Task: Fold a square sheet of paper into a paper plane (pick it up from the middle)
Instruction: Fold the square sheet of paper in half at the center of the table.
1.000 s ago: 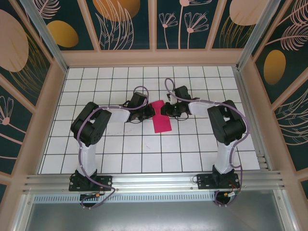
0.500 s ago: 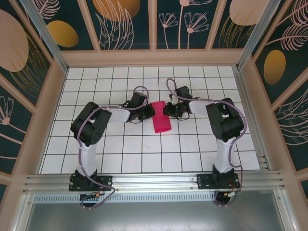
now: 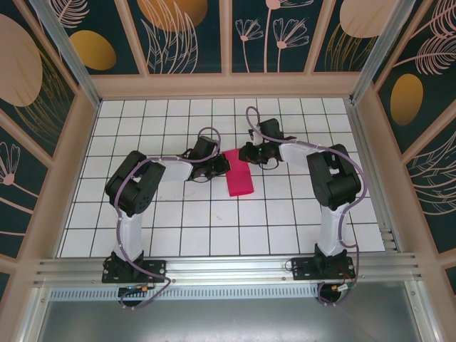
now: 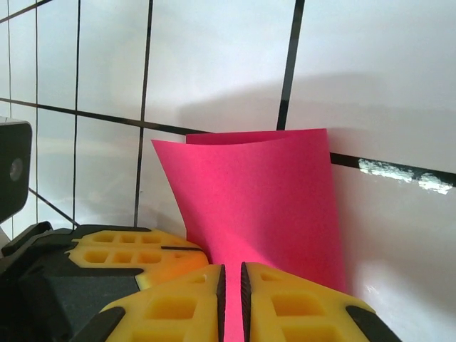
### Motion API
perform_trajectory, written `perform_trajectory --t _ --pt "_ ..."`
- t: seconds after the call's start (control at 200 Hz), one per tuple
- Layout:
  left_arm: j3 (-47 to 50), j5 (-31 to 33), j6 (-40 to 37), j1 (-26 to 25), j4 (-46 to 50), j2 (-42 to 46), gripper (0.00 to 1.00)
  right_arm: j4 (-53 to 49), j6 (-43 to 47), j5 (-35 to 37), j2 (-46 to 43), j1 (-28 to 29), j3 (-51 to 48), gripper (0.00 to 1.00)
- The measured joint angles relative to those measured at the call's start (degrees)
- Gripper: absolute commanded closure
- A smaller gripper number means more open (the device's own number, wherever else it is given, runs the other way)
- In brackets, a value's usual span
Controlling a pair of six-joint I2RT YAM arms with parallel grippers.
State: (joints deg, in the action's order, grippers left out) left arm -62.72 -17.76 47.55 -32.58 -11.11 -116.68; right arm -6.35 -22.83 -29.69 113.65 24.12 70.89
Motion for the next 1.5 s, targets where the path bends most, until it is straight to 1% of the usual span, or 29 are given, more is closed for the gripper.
perform_trajectory --t 0.28,0.435,0.831,1.076,1.306,1.501 --pt "-0.22 0.02 0.00 0.00 0.33 -0.07 0.97 -0.63 0.04 1.11 4.57 -0.04 1.53 0.84" --pt "-0.35 0.00 -0.02 0.00 0.37 -0.22 0.97 -1.18 0.00 1.75 5.40 -0.20 2.62 0.84" --pt "-0.46 0.00 0.00 0.00 0.42 -0.22 0.97 -1.22 0.00 2.05 4.94 -0.20 2.78 0.84" --pt "-0.46 0.00 -0.02 0.00 0.42 -0.22 0.98 -0.22 -0.04 2.62 1.38 -0.22 2.73 0.85" --pt "-0.46 0.00 -0.02 0.00 0.42 -0.22 0.98 0.11 -0.09 2.64 2.05 0.59 3.06 0.86" --pt "-0.46 0.00 -0.07 0.00 0.42 -0.22 0.98 0.11 -0.26 3.76 5.16 0.83 5.18 0.86"
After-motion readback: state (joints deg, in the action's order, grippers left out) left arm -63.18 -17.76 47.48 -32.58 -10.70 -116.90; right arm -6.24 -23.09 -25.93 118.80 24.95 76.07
